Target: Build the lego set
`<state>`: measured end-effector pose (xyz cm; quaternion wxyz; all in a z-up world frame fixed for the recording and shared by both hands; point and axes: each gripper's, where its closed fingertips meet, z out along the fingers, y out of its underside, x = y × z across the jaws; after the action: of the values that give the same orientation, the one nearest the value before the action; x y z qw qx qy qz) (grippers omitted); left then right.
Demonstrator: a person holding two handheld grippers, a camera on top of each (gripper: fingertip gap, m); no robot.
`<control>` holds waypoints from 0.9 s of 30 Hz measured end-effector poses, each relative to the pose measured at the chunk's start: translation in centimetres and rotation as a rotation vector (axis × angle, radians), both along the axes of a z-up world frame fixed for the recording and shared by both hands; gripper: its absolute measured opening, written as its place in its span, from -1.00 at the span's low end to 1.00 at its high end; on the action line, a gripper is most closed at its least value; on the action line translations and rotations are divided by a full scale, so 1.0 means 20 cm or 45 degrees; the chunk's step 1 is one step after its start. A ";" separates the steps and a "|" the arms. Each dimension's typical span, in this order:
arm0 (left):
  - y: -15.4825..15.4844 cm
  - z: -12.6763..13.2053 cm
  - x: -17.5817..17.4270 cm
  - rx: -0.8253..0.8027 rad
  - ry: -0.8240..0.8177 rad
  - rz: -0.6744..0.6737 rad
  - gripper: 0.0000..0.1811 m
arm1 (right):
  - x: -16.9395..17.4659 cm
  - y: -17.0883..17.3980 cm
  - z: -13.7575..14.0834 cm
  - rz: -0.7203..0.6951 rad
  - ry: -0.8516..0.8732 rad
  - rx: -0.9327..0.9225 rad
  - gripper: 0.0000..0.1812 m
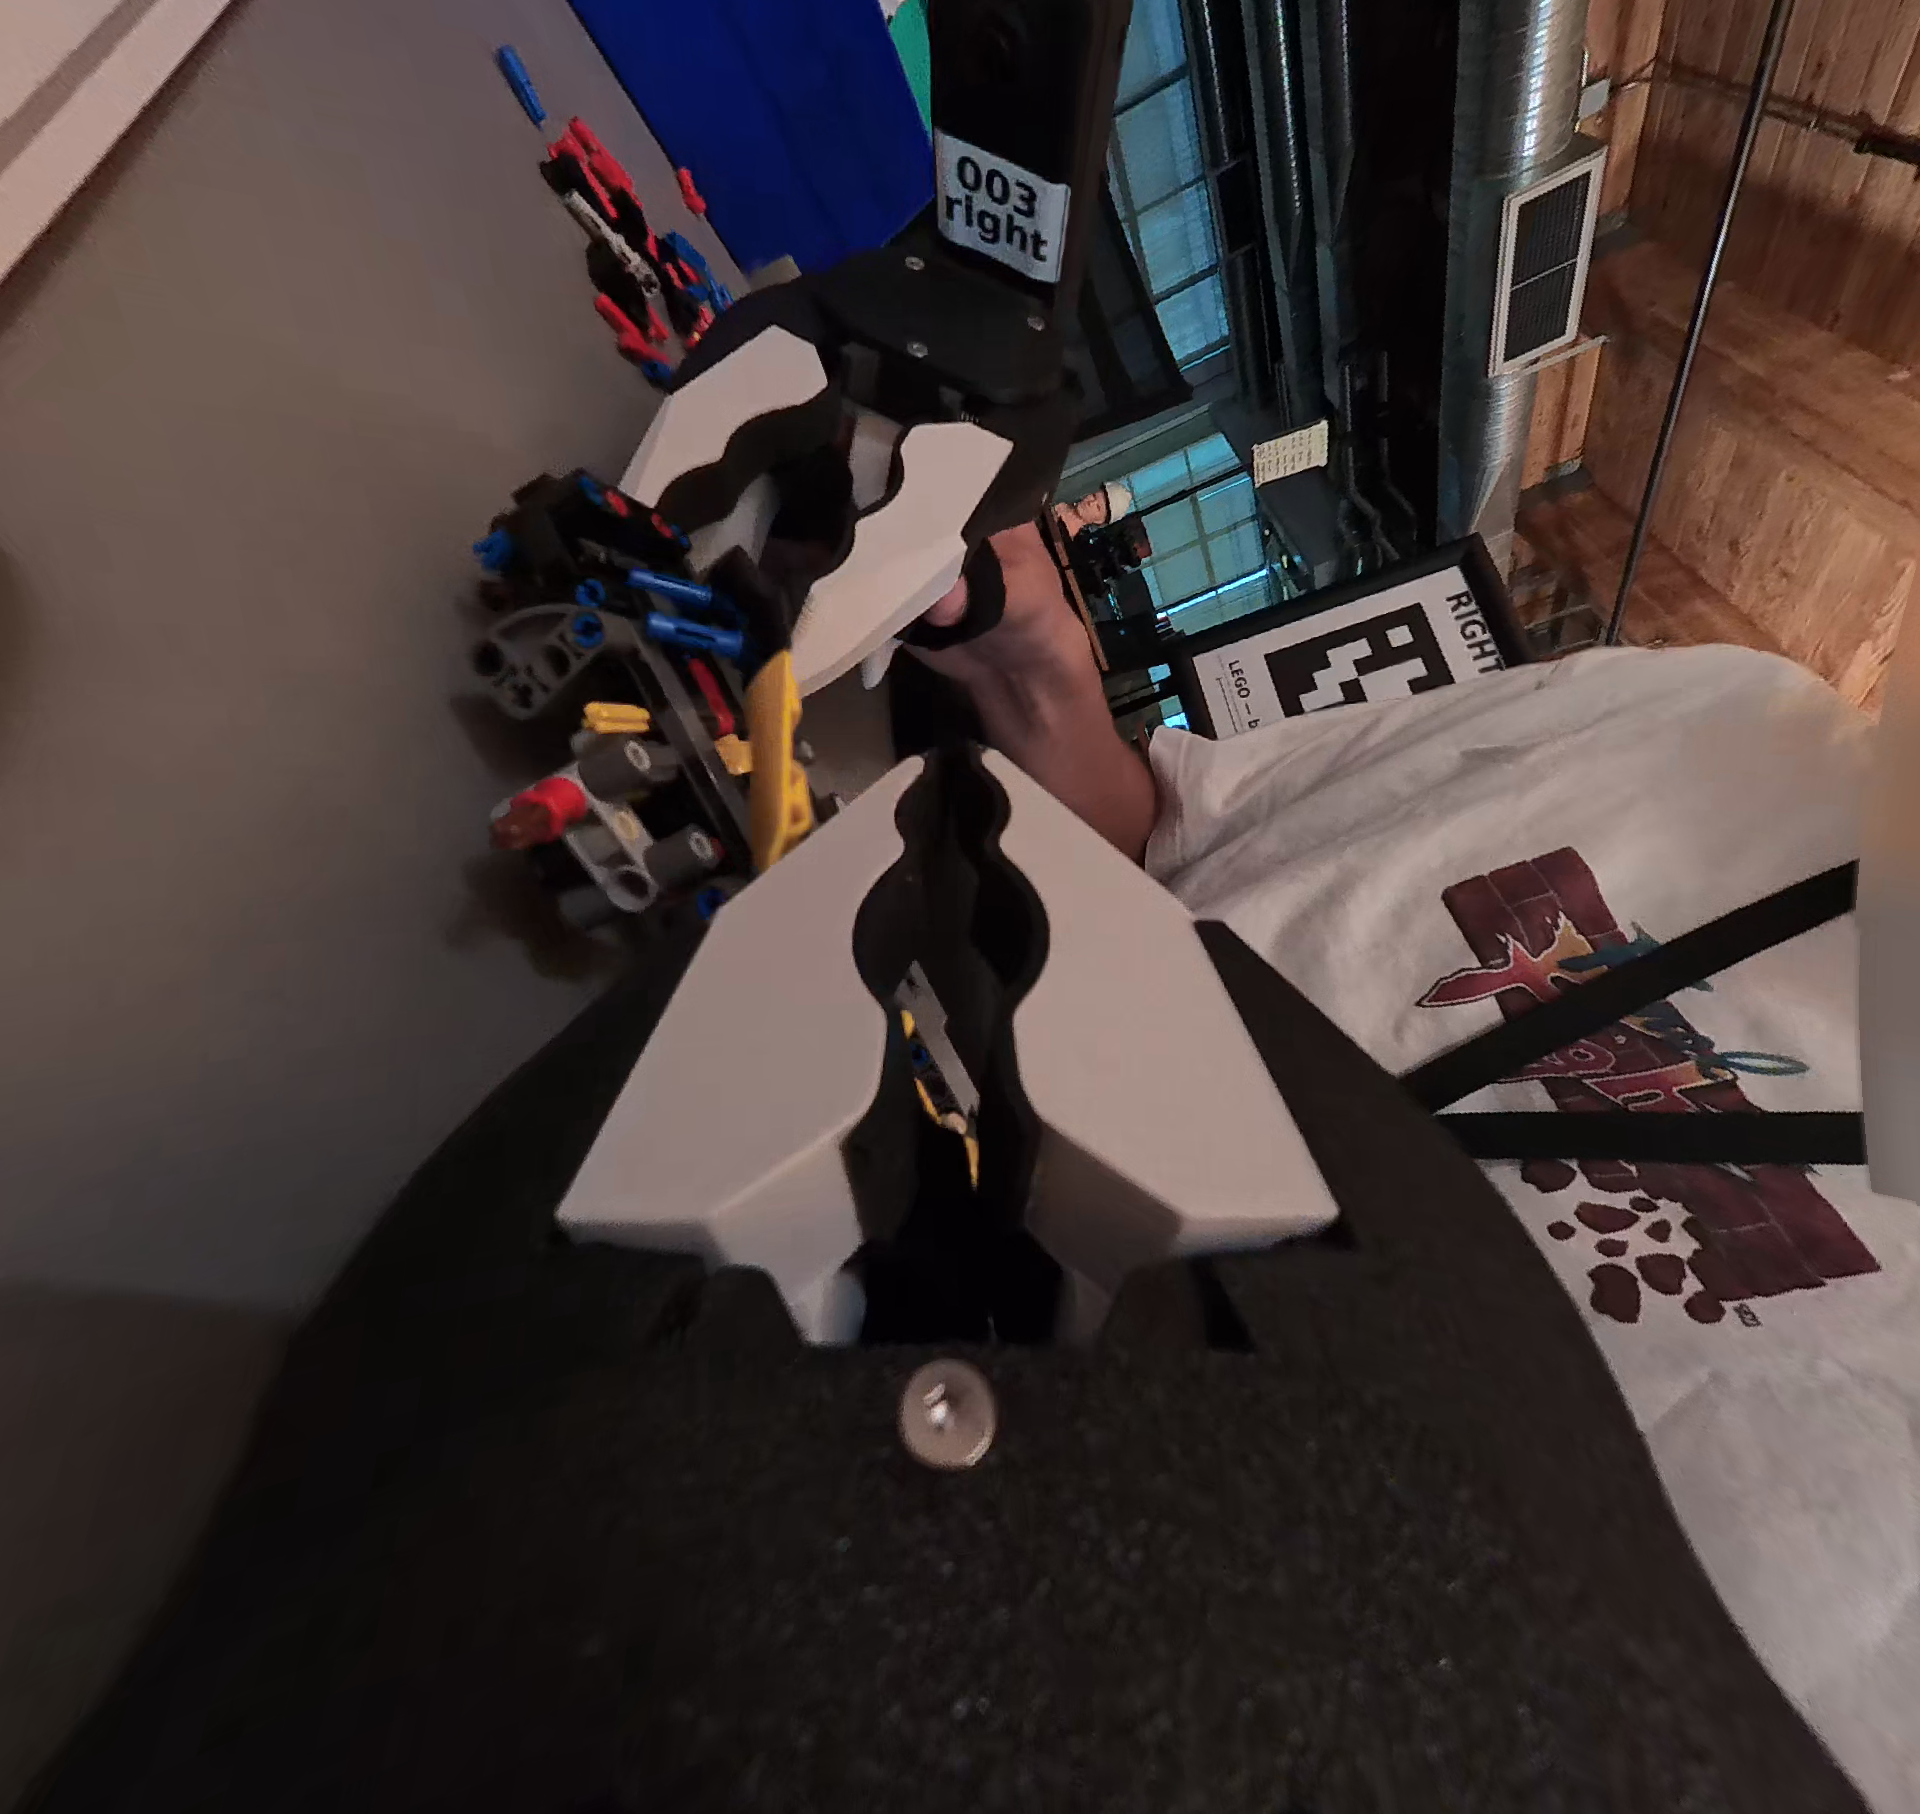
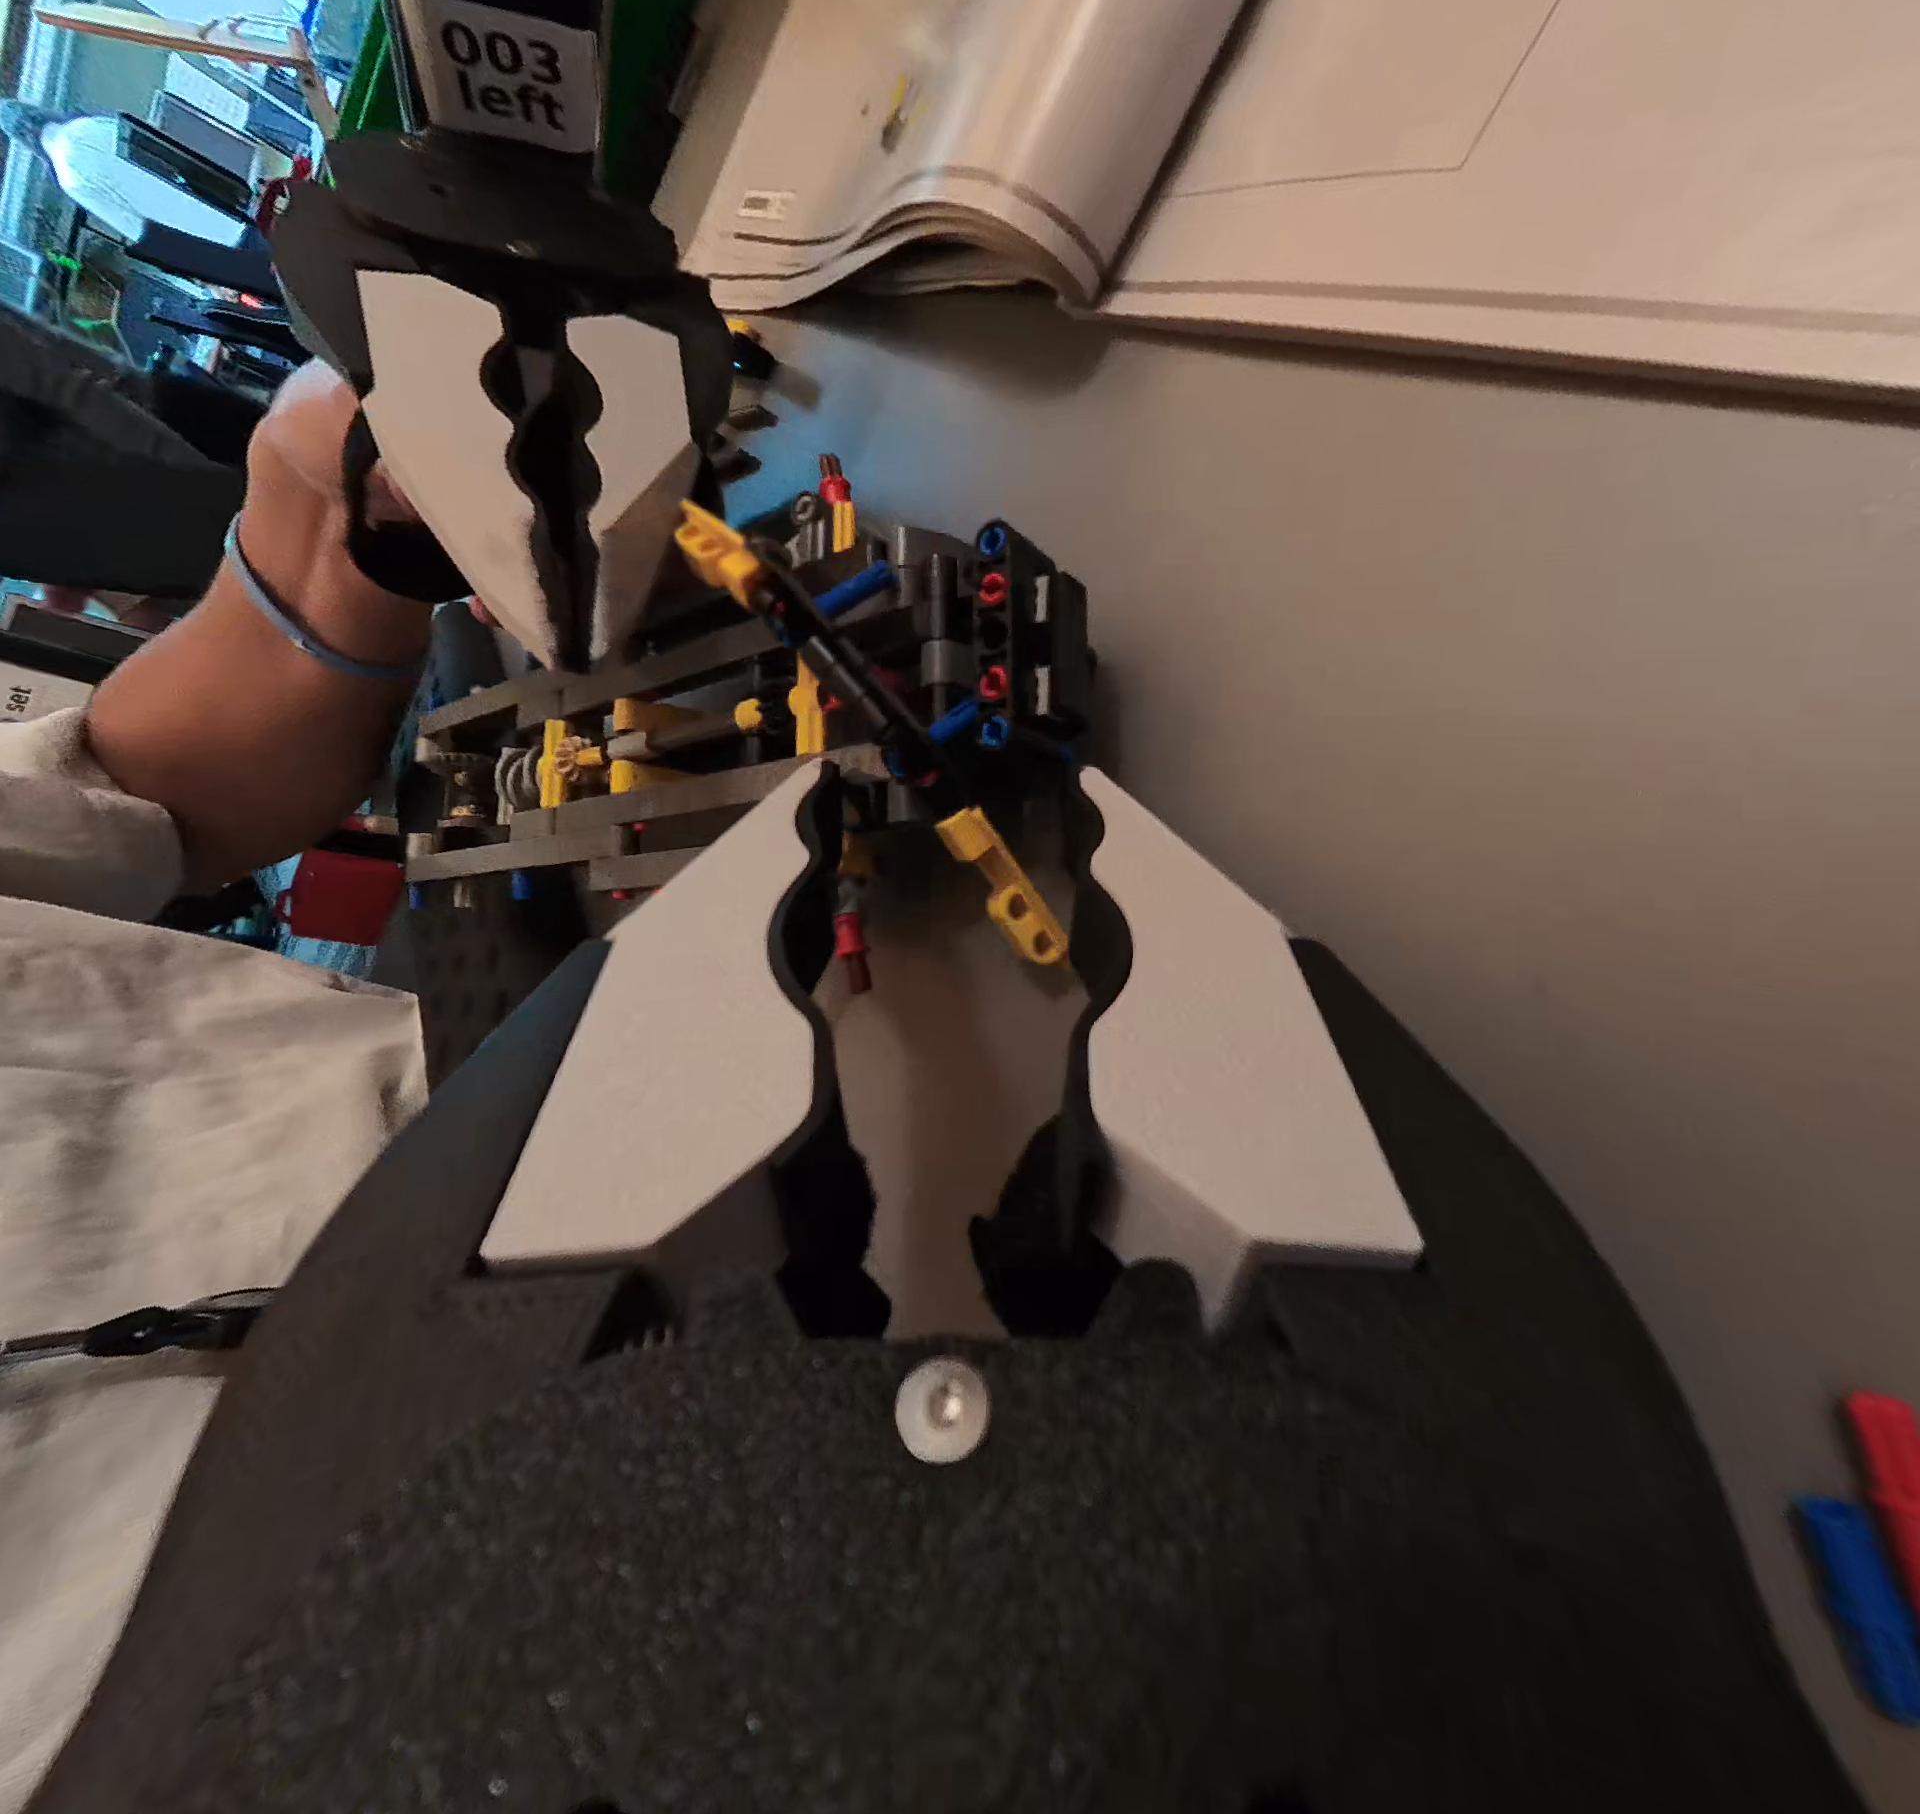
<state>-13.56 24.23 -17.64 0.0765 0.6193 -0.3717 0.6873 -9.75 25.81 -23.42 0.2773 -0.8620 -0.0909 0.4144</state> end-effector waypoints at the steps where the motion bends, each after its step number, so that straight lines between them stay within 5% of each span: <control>1: -0.01 0.00 0.00 -0.003 0.002 -0.005 -1.00 | 0.00 0.00 0.00 -0.002 -0.001 -0.002 -0.55; 14: 0.03 -0.12 -0.05 0.106 0.198 -0.037 -0.99 | 0.20 -0.09 0.10 0.122 -0.256 0.030 -0.53; 18: 0.04 -0.14 -0.07 0.130 0.218 -0.065 -0.98 | 0.01 -0.02 0.28 0.344 -0.270 0.275 -0.62; 23: 0.05 -0.15 -0.08 0.107 0.233 -0.078 -0.97 | -0.10 0.03 0.15 0.605 -0.285 0.144 -0.78; 27: 0.07 -0.14 -0.09 0.156 0.249 -0.083 -0.96 | -0.09 0.04 0.13 0.625 -0.321 0.176 -0.94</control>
<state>-15.26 25.63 -20.49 0.0968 0.6746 -0.4237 0.5968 -11.49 26.53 -20.79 0.2134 -0.8380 -0.3589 0.3513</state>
